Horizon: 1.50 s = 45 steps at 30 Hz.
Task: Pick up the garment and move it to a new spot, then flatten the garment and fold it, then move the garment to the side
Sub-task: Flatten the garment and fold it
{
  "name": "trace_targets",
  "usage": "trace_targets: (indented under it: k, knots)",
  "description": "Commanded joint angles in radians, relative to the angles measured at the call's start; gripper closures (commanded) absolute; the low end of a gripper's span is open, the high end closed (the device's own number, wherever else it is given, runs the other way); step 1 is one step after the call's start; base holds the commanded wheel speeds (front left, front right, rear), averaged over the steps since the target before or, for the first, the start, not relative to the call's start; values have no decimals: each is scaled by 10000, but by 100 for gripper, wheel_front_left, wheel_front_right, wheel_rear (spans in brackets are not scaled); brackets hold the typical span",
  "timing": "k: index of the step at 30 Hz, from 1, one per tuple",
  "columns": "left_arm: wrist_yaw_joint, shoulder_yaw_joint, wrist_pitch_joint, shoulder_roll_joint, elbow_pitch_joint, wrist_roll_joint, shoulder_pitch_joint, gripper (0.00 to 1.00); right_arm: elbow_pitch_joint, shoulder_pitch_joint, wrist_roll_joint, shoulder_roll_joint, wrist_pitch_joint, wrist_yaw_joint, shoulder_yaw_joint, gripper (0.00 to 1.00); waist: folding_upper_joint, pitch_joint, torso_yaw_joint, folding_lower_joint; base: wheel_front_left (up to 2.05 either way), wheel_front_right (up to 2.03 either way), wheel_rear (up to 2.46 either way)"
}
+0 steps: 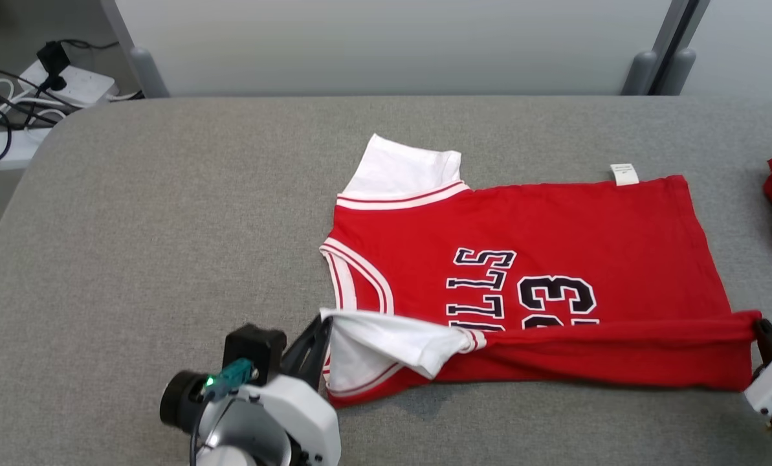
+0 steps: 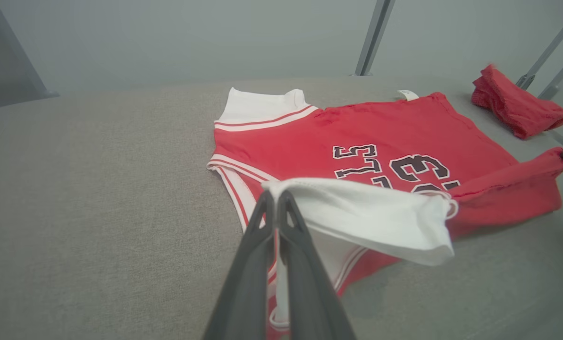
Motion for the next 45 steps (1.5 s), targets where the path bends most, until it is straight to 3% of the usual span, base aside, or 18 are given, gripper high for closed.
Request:
trace_targets:
  k: [1, 16, 22, 31, 32, 35, 36, 37, 38, 39, 40, 45]
  knots:
    - [-123, 414, -118, 11, -14, 36, -841, 100, 10, -520, -156, -200, 35, 31, 187, 100, 0, 198, 78, 0, 0, 0, 0]
    - [-1138, 304, -554, -777, 2729, -44, -3165, 100, 1993, -2915, -928, -217, -554, 31, 1199, 100, 0, 1305, 191, 0, 0, 0, 0]
    - [-1695, 165, -1095, -1174, 4340, -22, -4053, 100, 3356, -3810, -1058, -173, -799, 31, 1458, 100, 0, 1699, 213, 0, 0, 0, 0]
    - [-2199, 29, -1890, -1636, 6264, 10, -4860, 100, 4380, -4466, -957, -42, -1379, 31, 1793, 100, 0, 1856, 170, 0, 0, 0, 0]
    - [-2267, 15, -1970, -1678, 6462, -7, -4912, 97, 4472, -4504, -951, -31, -1448, 31, 1833, 100, 0, 1846, 154, 0, 0, 0, 0]
    - [-2426, -2, -2216, -1799, 7023, -70, -5046, 61, 4711, -4589, -871, 38, -1656, 31, 1918, 100, 0, 1799, 103, 0, 0, 0, 0]
    - [-2463, -3, -2296, -1836, 7199, -92, -5087, 34, 4759, -4607, -825, 62, -1758, 31, 1934, 91, 0, 1780, 85, 0, 0, 0, 0]
    - [-2491, -1, -2375, -1876, 7370, -114, -5128, 10, 4810, -4618, -779, 84, -1834, 31, 1954, 76, 0, 1759, 69, 0, 0, 0, 0]
    - [-2508, 2, -2463, -1914, 7531, -131, -5170, 0, 4834, -4629, -741, 107, -1925, 31, 1989, 61, 0, 1738, 50, 0, 0, 0, 0]
    - [-2518, -6, -2571, -1942, 7687, -124, -5212, 0, 4840, -4635, -700, 139, -2021, 31, 2031, 48, 0, 1714, 21, 0, 0, 0, 0]
    - [-2524, -16, -2699, -1965, 7834, -109, -5253, 0, 4835, -4640, -660, 170, -2108, 31, 2083, 2, 0, 1695, -6, 0, 0, 0, 0]
    - [-2518, 8, -3255, -2076, 8437, -118, -5390, 0, 4652, -4595, -512, 214, -2760, 31, 2397, 0, 0, 1541, -116, 0, 0, 0, 0]
